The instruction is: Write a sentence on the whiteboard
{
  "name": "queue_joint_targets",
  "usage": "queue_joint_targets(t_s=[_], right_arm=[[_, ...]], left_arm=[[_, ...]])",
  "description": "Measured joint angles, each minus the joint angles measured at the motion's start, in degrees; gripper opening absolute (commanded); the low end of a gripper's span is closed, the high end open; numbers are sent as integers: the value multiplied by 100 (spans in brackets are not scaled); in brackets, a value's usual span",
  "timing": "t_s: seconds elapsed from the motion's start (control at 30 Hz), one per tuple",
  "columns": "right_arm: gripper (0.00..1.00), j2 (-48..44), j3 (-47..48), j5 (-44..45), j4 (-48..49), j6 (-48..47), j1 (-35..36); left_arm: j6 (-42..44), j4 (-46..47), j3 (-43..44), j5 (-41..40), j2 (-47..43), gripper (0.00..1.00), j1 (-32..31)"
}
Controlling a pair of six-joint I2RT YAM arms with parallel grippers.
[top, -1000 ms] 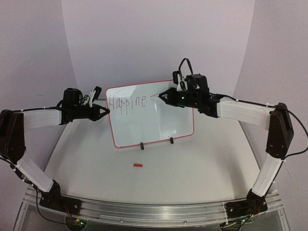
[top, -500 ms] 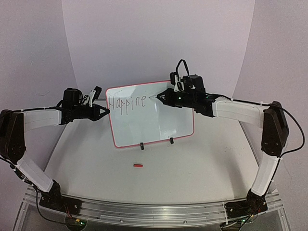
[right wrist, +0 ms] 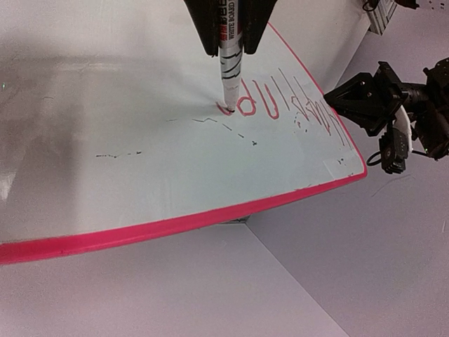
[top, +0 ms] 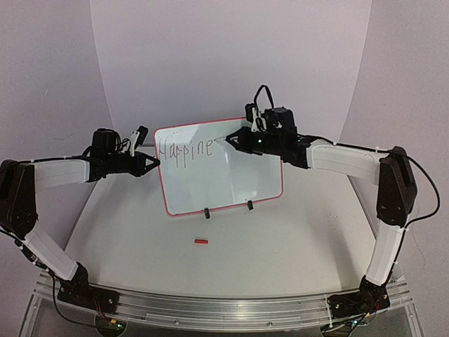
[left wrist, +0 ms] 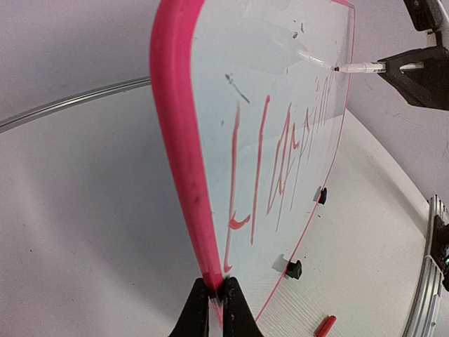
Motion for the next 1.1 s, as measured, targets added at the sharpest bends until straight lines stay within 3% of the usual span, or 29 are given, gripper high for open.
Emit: queue_joint_targets(t_s=[1.1], right_arm=[[0, -139, -562, -136, 26, -4, 15]], left_arm=[[0, -1, 0, 2, 0, 0, 0]])
